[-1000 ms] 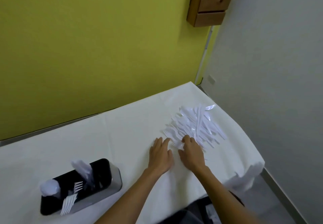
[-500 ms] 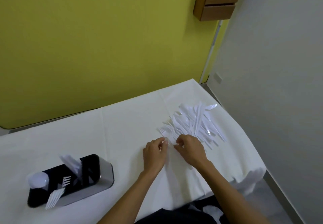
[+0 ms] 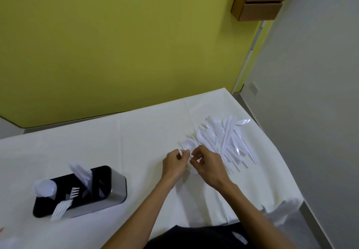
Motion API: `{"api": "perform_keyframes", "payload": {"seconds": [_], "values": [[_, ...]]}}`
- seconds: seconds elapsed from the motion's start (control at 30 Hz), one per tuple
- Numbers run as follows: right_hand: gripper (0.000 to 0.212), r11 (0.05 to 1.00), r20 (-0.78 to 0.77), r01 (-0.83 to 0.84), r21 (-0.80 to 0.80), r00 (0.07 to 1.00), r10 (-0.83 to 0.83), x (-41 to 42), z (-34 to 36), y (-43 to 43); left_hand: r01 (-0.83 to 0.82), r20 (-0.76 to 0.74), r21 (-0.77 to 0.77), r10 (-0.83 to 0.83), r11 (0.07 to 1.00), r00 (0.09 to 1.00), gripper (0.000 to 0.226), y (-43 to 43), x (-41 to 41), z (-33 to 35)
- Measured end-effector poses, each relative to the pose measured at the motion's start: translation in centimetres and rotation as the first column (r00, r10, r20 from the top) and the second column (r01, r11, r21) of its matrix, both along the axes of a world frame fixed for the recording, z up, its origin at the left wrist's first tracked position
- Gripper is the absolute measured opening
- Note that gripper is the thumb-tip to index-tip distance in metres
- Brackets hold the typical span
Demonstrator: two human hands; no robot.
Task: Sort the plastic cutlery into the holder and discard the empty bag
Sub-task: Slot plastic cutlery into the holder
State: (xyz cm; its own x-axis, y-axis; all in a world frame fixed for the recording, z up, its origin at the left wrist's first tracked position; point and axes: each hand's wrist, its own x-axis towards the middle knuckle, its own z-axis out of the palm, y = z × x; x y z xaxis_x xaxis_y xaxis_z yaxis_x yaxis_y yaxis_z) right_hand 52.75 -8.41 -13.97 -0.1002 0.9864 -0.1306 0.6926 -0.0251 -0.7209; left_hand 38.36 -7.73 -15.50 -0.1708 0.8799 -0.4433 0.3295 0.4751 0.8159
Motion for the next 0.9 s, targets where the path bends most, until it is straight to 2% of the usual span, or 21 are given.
{"api": "perform_keyframes", "payload": {"seconds": [0.07, 0.1, 0.2, 0.27, 0.33, 0.4, 0.47, 0.57, 0.7, 0.73, 0.8, 0.83, 0.9], "values": [[0.016, 1.0, 0.064, -0.02, -0.011, 0.998, 0.02, 0.3, 0.0, -0.1, -0.056, 0.021, -0.019, 0.057, 0.998, 0.998, 0.026, 0.2, -0.6, 0.1], [0.02, 0.999, 0.152, -0.042, -0.031, 0.987, 0.046, 0.7, -0.1, -0.2, -0.104, 0.026, -0.031, 0.105, 0.994, 0.994, 0.027, 0.3, -1.2, 0.0], [0.021, 0.978, 0.477, -0.148, -0.148, 0.856, 0.202, 1.8, -0.8, -1.2, -0.241, 0.067, -0.079, 0.247, 0.967, 0.967, 0.026, 0.5, -2.9, -0.6], [0.016, 0.969, 0.512, -0.173, -0.174, 0.825, 0.239, 2.2, -1.1, -1.7, -0.283, 0.15, -0.125, 0.3, 0.951, 0.942, 0.025, 0.6, -3.3, -0.8], [0.014, 0.975, 0.472, -0.166, -0.146, 0.855, 0.216, 2.2, -1.1, -1.5, -0.291, 0.261, -0.153, 0.323, 0.944, 0.91, 0.022, 0.5, -3.1, -0.7], [0.015, 0.989, 0.36, -0.104, -0.109, 0.923, 0.137, 1.8, -0.6, -1.0, -0.255, 0.308, -0.138, 0.286, 0.957, 0.908, 0.022, 0.3, -2.7, -0.7], [0.017, 0.995, 0.23, -0.039, -0.095, 0.971, 0.06, 0.8, 0.2, -0.6, -0.149, 0.289, -0.096, 0.171, 0.984, 0.942, 0.028, 0.1, -2.2, -0.5], [0.019, 0.992, 0.095, -0.007, -0.123, 0.995, 0.019, -0.8, 0.6, -0.1, -0.004, 0.239, -0.066, 0.02, 0.998, 0.971, 0.045, 0.0, -1.5, 0.1], [0.023, 0.989, 0.005, 0.001, -0.148, 1.0, 0.0, -1.2, 0.2, 0.2, -0.016, 0.197, 0.006, 0.014, 1.0, 0.98, 0.034, 0.6, -2.0, -0.3], [0.026, 0.992, 0.058, 0.013, -0.129, 0.998, -0.006, -1.1, 0.0, 0.3, -0.055, 0.173, -0.003, 0.055, 0.998, 0.983, 0.032, 0.7, -2.3, -0.6], [0.029, 0.999, 0.319, 0.003, -0.049, 0.948, 0.013, -0.8, -0.8, 0.1, -0.16, 0.133, -0.039, 0.164, 0.986, 0.977, 0.029, 0.8, -2.8, -1.0], [0.026, 1.0, 0.435, -0.024, -0.009, 0.9, 0.026, -0.7, -1.4, 0.0, -0.212, 0.145, -0.063, 0.219, 0.975, 0.965, 0.028, 0.9, -3.1, -1.2], [0.018, 0.998, 0.53, -0.054, 0.019, 0.847, 0.036, -0.7, -1.9, -0.2, -0.282, 0.241, -0.107, 0.3, 0.954, 0.923, 0.023, 1.0, -3.3, -1.5]]}}
